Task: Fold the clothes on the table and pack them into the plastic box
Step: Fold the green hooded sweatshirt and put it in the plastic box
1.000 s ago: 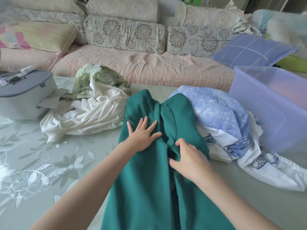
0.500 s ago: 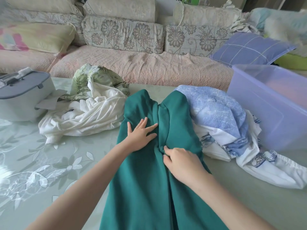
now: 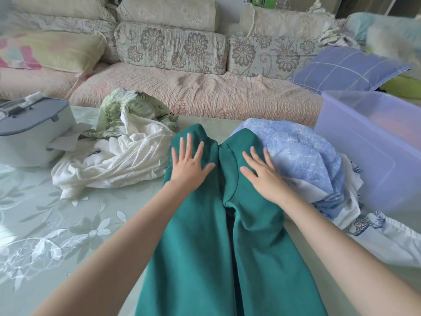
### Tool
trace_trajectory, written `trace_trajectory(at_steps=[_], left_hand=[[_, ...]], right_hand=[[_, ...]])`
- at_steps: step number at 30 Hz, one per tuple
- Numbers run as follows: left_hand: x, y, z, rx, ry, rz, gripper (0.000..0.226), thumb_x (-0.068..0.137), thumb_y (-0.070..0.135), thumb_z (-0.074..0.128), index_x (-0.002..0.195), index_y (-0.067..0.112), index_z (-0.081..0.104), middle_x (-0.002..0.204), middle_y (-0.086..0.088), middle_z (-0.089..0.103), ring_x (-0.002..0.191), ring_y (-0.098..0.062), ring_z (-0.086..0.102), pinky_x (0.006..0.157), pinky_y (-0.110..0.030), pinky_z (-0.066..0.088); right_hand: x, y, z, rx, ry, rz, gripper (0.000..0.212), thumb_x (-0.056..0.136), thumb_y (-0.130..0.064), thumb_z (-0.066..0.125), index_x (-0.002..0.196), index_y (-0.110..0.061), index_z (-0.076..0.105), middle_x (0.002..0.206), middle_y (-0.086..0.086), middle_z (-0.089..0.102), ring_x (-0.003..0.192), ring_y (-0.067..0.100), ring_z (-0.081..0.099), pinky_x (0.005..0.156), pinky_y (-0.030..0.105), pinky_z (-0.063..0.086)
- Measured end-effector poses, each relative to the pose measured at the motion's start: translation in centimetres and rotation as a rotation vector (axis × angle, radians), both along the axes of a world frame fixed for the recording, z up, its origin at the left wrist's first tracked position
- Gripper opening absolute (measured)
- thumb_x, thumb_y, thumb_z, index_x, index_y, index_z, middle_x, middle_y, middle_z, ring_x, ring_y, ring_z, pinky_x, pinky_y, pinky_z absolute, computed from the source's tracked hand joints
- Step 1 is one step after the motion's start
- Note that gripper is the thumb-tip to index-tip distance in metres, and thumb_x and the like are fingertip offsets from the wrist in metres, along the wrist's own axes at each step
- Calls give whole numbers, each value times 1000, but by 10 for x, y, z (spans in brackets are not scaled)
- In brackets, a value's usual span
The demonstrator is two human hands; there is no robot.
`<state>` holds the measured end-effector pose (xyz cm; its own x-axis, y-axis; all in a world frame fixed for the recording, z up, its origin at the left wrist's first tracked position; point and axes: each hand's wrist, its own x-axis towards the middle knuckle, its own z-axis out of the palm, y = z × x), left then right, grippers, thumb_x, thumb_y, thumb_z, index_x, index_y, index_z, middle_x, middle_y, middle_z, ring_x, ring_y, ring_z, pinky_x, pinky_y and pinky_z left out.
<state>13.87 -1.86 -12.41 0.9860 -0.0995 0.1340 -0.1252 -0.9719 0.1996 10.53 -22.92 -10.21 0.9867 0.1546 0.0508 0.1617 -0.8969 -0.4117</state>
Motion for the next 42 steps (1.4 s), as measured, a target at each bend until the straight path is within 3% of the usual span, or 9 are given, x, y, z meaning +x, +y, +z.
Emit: trace_trajectory(at_steps=[7, 13, 19, 23, 29, 34, 37, 40, 42], left_hand=[[33, 20, -21, 91, 252, -39, 68, 96, 61, 17, 152, 27, 2, 160, 0, 2, 147, -17, -6, 118, -38, -4], [45, 15, -6, 30, 223, -21, 66, 93, 66, 20, 150, 40, -1, 159, 0, -10, 145, -24, -16, 115, -51, -10], [42, 5, -19, 48, 348, -42, 70, 83, 79, 15, 144, 53, -7, 159, 2, -10, 144, -26, -21, 109, -60, -18], [41, -2, -14, 69, 385, -10, 70, 85, 76, 17, 147, 48, -4, 160, -2, -9, 145, -27, -17, 109, -62, -16], [-31, -36, 6, -257, 344, -278, 64, 91, 64, 29, 148, 46, 4, 160, 6, -3, 146, -16, -13, 115, -53, -9], [-64, -40, -17, 76, 377, -367, 64, 92, 64, 25, 147, 46, -2, 159, 11, -9, 144, -11, -18, 113, -54, -14], [-59, -44, -13, 97, 440, -367, 62, 95, 61, 25, 148, 45, -3, 159, 9, -10, 144, -12, -17, 113, -55, -14], [-66, -46, 0, -60, 439, -318, 55, 98, 49, 33, 149, 40, 13, 160, 5, 5, 147, -14, -3, 116, -52, -7], [-82, -45, 9, -263, 368, -269, 47, 100, 39, 38, 145, 32, 33, 154, 0, 29, 142, -19, 26, 116, -46, 17]], right_hand=[[36, 7, -25, -383, 292, 86, 60, 99, -54, 8, 152, -27, -4, 159, -5, -12, 145, 14, -16, 116, 39, -13], [67, 2, -2, -347, 87, 83, 63, 98, -57, 18, 152, -30, -1, 159, -2, -14, 145, 18, -19, 115, 41, -16], [95, 9, -26, -402, 240, 71, 68, 94, -65, 17, 151, -35, -3, 160, -3, -8, 146, 18, -13, 118, 40, -10], [97, 11, -27, -347, 299, 67, 66, 94, -65, 17, 151, -35, 1, 160, -4, -5, 147, 18, -9, 118, 41, -8], [38, -3, -1, -237, 183, 174, 54, 101, -48, 24, 152, -32, 11, 159, -6, -5, 147, 15, -6, 118, 37, -4], [-18, -20, -39, -175, 166, 217, 49, 105, -32, 22, 151, -34, 6, 158, -10, -10, 141, 6, -21, 114, 30, -13], [-14, -18, -44, -88, 193, 178, 49, 105, -32, 24, 151, -32, 10, 159, -11, -5, 144, 9, -18, 115, 31, -11], [-21, -18, -22, 223, 228, 151, 45, 103, -29, 34, 148, -26, 28, 158, -10, 10, 146, 10, -2, 118, 33, 0], [-35, -27, -5, 485, 218, 73, 41, 101, -26, 43, 141, -23, 44, 151, -12, 27, 141, 7, 21, 118, 31, 15]])
